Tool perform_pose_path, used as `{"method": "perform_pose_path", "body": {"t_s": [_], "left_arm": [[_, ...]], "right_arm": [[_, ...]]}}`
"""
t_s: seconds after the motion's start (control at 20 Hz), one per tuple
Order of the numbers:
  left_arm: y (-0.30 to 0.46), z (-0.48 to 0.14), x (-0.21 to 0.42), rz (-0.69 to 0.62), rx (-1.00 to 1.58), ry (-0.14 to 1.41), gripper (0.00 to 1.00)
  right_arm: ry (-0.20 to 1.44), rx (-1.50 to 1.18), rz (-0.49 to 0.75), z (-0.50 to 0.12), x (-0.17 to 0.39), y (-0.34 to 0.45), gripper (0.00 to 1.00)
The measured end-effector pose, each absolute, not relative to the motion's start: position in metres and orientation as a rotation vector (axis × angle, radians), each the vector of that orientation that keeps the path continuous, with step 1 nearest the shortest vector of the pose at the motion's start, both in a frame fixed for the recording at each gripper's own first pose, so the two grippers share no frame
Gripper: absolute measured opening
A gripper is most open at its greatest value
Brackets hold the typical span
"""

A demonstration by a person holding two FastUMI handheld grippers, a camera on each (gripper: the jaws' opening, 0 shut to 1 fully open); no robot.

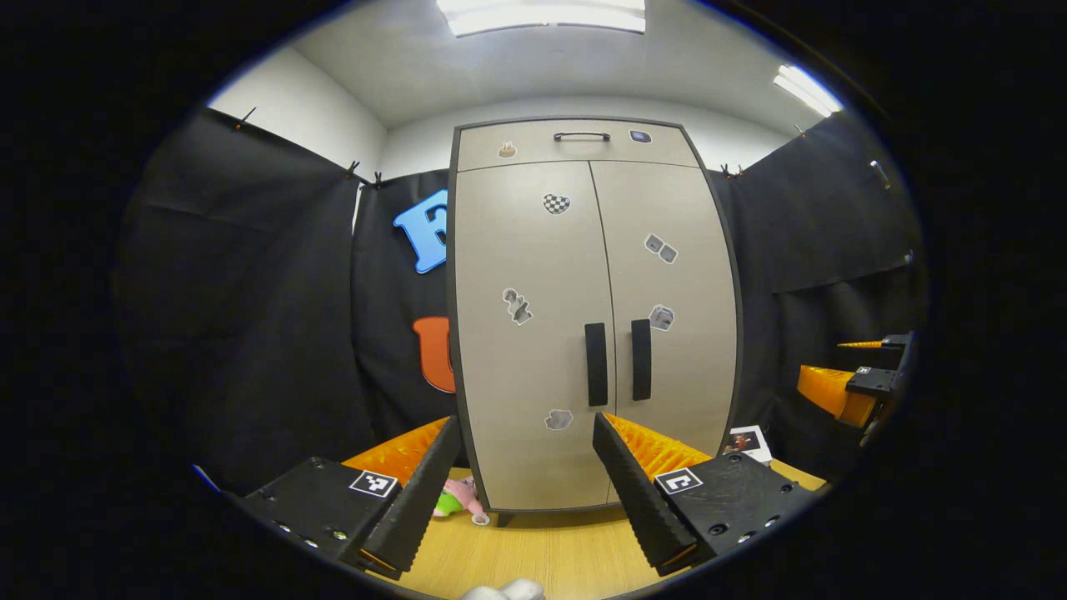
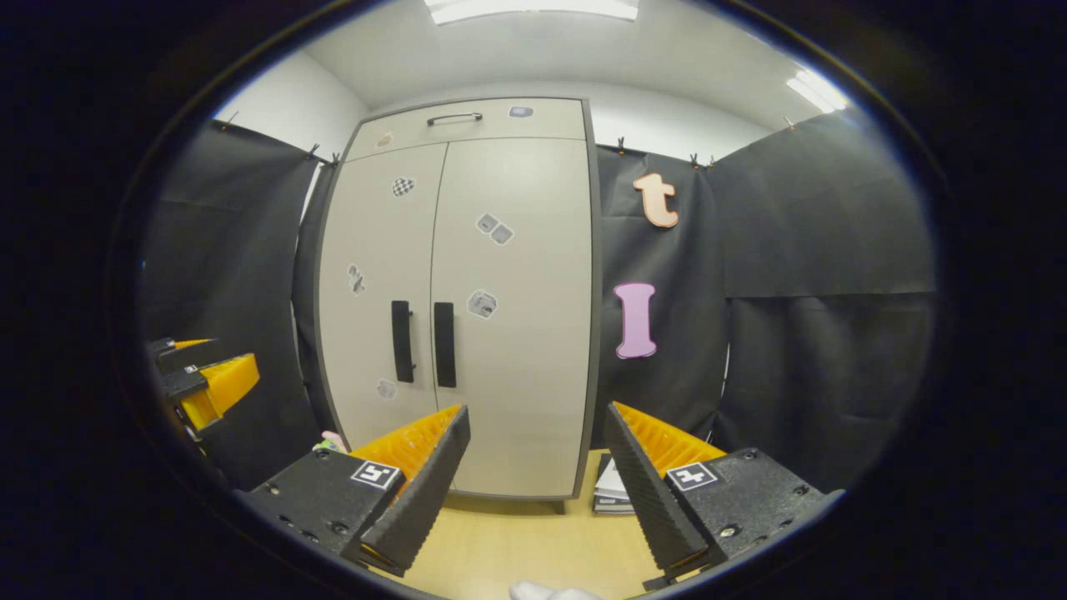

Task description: Open the right door of the double-door shoe cabinet with the right hand, and open the left door with the left hand.

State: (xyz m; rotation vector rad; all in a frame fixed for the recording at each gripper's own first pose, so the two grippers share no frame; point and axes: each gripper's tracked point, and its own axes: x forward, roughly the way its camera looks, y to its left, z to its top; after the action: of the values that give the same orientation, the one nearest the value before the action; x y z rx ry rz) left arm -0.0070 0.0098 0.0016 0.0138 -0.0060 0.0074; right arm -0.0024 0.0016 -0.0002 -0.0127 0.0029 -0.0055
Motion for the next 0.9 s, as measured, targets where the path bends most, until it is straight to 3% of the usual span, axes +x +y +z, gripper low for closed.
{"method": "perform_pose_path", "body": {"t_s": [0.7,0.9], "left_arm": [[0.025,-0.011,-0.015,0.028,0.035,0.016,0.96],[0.031,-0.009,-0.024,0.041,0.043,0.015,0.96]], "right_arm": [[0.008,-0.037,0.034,-0.003,0.003,0.007,1.00],[-0.002,-0.033,0.042,0.010,0.027,0.018,1.00]]}}
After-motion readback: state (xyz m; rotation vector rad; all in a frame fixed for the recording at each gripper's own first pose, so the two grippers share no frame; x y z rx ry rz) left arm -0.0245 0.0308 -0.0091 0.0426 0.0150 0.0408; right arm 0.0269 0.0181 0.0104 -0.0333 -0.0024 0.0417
